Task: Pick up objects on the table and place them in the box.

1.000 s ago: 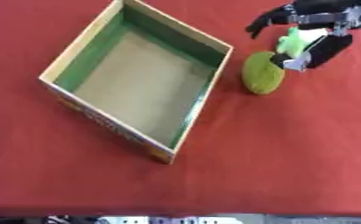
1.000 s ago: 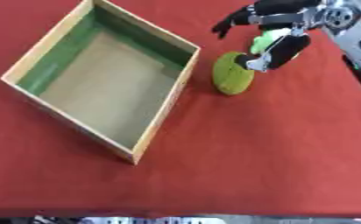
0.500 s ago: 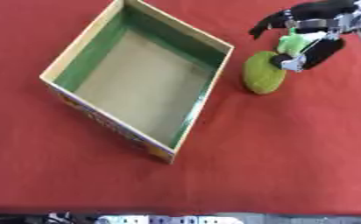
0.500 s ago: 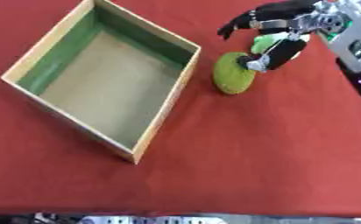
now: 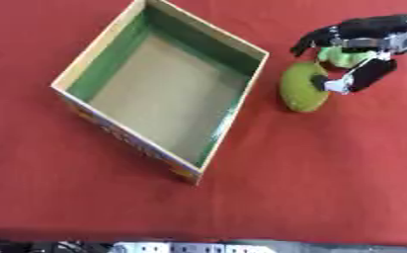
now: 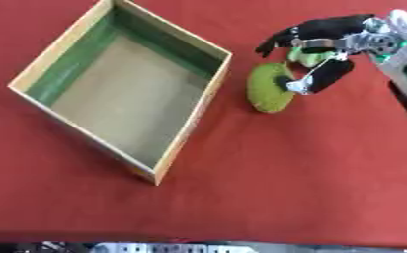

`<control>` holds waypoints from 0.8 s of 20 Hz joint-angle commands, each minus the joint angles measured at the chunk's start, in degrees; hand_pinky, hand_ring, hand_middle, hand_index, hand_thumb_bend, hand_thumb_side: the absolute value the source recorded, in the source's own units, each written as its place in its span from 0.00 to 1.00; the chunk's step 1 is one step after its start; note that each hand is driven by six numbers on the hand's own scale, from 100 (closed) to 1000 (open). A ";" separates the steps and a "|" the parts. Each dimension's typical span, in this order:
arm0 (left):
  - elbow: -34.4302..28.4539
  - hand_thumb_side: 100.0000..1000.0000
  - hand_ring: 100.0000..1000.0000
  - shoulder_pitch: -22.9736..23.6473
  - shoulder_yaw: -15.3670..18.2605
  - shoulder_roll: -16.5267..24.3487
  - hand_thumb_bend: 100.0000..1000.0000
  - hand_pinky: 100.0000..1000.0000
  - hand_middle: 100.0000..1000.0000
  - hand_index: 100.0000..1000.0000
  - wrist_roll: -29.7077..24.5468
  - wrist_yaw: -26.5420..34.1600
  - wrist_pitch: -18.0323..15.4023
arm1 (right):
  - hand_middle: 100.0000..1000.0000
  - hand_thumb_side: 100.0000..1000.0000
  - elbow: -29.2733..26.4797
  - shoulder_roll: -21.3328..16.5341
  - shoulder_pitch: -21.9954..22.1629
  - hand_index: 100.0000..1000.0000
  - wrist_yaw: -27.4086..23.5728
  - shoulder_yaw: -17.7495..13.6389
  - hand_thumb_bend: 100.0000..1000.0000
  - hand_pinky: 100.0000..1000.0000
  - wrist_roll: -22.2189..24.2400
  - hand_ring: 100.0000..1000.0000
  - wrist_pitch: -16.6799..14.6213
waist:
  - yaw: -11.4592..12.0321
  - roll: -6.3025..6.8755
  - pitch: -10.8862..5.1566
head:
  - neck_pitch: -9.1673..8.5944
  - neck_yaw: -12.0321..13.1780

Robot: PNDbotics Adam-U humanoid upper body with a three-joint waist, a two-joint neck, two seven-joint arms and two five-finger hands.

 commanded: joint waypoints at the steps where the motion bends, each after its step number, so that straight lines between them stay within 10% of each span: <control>1: -1.13 0.68 0.77 -0.69 0.03 0.82 0.07 0.83 0.68 0.90 -0.37 0.42 0.05 | 0.74 0.38 -0.79 -1.49 -0.41 0.98 1.51 -1.07 0.00 0.94 1.15 1.00 -3.04 | 0.08 -0.11 -0.80 | 0.33 0.27; 4: -1.13 0.68 0.77 -0.71 -0.05 0.73 0.07 0.83 0.68 0.90 -0.59 0.48 0.24 | 0.58 0.19 -0.18 -0.63 -0.26 0.87 0.71 -0.80 0.00 0.91 -1.58 1.00 -1.50 | 0.14 -0.05 -0.76 | 0.33 0.33; 16: -1.13 0.69 0.77 -0.54 -0.04 0.82 0.06 0.83 0.68 0.88 -0.87 0.58 0.53 | 0.42 0.17 -2.71 -1.74 1.22 0.75 -10.30 -0.79 0.00 0.86 -7.69 0.95 2.41 | -0.19 -0.05 -0.93 | 0.33 0.45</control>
